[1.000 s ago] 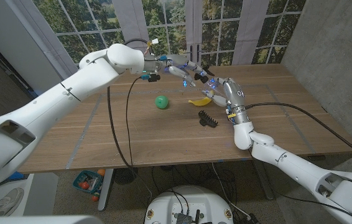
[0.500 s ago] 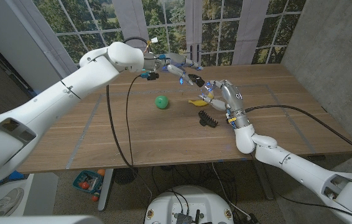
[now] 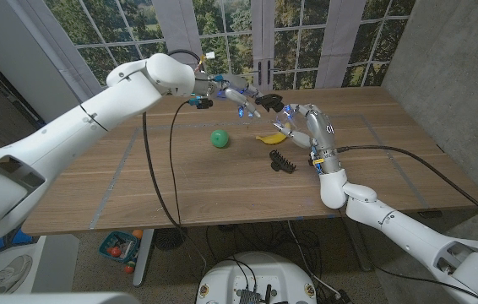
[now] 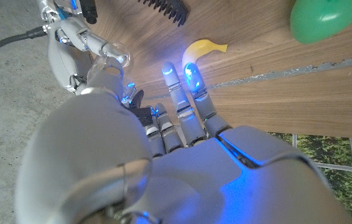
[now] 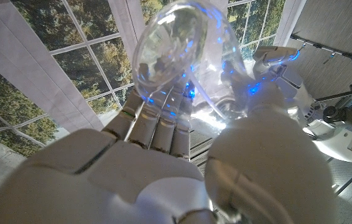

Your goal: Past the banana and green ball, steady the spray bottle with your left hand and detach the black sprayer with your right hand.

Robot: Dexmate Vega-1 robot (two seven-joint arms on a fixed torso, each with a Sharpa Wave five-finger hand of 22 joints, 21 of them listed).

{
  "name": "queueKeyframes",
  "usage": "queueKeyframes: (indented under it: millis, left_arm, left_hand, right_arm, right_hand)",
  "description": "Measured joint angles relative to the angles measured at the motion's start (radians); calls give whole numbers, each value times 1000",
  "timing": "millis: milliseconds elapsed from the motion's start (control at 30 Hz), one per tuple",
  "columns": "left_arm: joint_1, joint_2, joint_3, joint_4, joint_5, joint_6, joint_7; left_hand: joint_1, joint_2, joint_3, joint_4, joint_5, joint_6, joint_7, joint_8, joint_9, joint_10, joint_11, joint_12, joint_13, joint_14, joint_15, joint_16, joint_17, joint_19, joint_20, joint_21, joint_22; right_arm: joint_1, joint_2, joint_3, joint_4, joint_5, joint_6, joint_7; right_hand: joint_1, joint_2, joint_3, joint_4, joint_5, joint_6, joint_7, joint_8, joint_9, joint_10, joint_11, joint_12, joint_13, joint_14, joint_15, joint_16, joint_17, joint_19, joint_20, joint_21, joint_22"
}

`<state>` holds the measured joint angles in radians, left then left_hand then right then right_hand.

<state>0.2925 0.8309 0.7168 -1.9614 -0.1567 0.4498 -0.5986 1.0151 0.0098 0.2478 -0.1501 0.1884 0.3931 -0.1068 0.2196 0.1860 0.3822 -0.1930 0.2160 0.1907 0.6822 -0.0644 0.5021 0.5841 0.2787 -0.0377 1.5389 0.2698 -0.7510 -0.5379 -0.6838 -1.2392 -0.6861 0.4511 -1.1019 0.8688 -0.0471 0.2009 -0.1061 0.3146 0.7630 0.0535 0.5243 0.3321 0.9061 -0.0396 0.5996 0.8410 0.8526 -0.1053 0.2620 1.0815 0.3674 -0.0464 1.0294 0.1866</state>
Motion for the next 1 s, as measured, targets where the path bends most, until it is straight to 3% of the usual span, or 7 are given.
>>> queueKeyframes:
  millis: [100,167,500,733,867,1000]
  left_arm:
    - [-6,5,4,0,-11,-10,-13]
    - [-6,7,4,1,-18,-25,-21]
    - [1,10,-4,1,-37,-80,-46]
    - [28,0,-28,17,-61,-145,-37]
    - [50,-4,-47,24,-76,-192,-8]
    - [84,-10,-75,32,-89,-240,35]
  left_hand:
    - [22,22,18,-17,0,46,-35,11,0,32,-16,0,-3,0,0,-12,-1,1,0,0,-9]
    - [36,22,30,-22,0,69,-43,12,0,41,-14,0,-5,0,0,-16,-1,6,-5,0,-15]
    - [55,24,51,-22,2,104,-36,11,0,62,-14,0,-2,0,0,-54,-17,19,-3,3,-29]
    - [163,57,117,-38,24,113,-19,-3,2,73,-11,0,-2,49,-8,-62,-11,42,-5,15,-42]
    - [183,48,118,-38,26,112,-20,-13,3,82,-8,0,-2,68,-14,-54,4,47,0,18,-42]
    - [208,36,121,-32,31,33,-8,-38,3,-5,9,-28,2,62,-15,-57,31,39,-5,22,-41]
  right_arm:
    - [1,5,3,9,-7,-16,-7]
    - [3,8,3,15,-7,-20,-7]
    - [38,28,-19,76,28,-47,-7]
    - [59,36,-41,111,59,-67,-8]
    - [68,37,-54,122,65,-73,-7]
    - [77,37,-71,133,73,-78,0]
  right_hand:
    - [0,0,-3,3,0,0,0,-2,-2,0,0,-4,1,0,0,0,0,0,0,0,0]
    - [0,0,-4,4,0,0,0,-3,-2,0,0,-5,1,0,0,0,0,0,0,0,0]
    - [0,0,-5,3,0,0,0,-4,0,6,-5,-8,3,6,-5,-7,5,0,0,0,0]
    - [0,0,-7,1,0,0,0,-8,0,6,-5,-9,4,5,-5,-11,5,0,0,6,0]
    - [0,0,-11,5,0,0,0,-8,0,6,-5,-9,5,5,-5,-11,4,0,0,8,0]
    - [0,0,-12,4,0,0,0,-8,0,6,-5,-9,5,5,-5,-11,4,-7,7,8,0]
